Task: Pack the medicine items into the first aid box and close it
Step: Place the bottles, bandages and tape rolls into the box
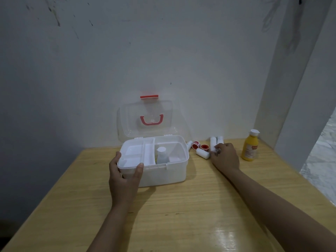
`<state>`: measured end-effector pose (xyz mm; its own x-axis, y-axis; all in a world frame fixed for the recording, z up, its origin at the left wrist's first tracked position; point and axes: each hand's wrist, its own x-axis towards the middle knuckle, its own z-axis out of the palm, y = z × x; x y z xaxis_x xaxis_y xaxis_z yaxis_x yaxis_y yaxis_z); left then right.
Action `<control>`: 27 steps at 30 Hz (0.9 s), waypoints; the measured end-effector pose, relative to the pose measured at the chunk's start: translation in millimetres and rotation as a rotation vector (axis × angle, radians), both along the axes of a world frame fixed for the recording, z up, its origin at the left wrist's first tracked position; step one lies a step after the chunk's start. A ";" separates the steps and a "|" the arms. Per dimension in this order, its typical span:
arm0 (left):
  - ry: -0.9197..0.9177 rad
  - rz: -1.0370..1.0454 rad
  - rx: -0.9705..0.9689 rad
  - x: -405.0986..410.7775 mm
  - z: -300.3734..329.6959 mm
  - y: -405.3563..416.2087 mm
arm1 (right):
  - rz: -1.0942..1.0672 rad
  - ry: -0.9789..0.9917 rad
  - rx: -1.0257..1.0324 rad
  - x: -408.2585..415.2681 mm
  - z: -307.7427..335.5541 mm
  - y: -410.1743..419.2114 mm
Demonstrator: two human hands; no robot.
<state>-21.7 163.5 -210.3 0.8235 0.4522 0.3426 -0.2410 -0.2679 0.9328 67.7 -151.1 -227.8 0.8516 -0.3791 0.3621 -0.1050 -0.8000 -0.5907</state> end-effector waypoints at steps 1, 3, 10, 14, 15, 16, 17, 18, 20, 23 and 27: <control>0.004 -0.002 -0.004 0.0 -0.1 0.3 | -0.004 -0.006 -0.011 -0.7 0.3 0.9; 0.003 -0.006 -0.006 -0.1 0.0 0.6 | -0.006 -0.023 -0.021 -2.0 1.1 2.1; -0.010 -0.008 0.005 -1.2 0.7 0.1 | -0.023 -0.109 0.061 -9.2 2.0 0.6; -0.005 -0.005 0.002 -0.7 0.2 0.4 | -0.035 -0.179 0.080 -18.5 6.6 -0.4; -0.002 -0.004 0.002 -0.4 0.2 0.3 | -0.037 -0.210 0.099 -22.5 9.2 -0.3; 0.000 -0.004 0.004 0.0 0.1 0.1 | -0.034 -0.247 0.131 -27.0 12.6 0.1; 0.001 -0.004 0.005 0.0 0.1 -0.1 | -0.018 -0.287 0.167 -31.5 16.6 0.8; 0.000 -0.006 0.005 -0.1 0.5 -0.5 | 0.012 -0.330 0.201 -35.5 21.6 1.1; -0.002 -0.005 0.006 -0.2 0.7 -0.7 | 0.097 -0.408 0.249 -41.7 36.4 1.4; -0.003 -0.002 0.008 -0.4 1.0 -0.9 | 0.257 -0.463 0.225 -49.8 69.2 5.2; -0.002 -0.003 0.015 -0.7 1.5 -1.0 | 0.538 -0.352 0.132 -55.7 116.0 17.7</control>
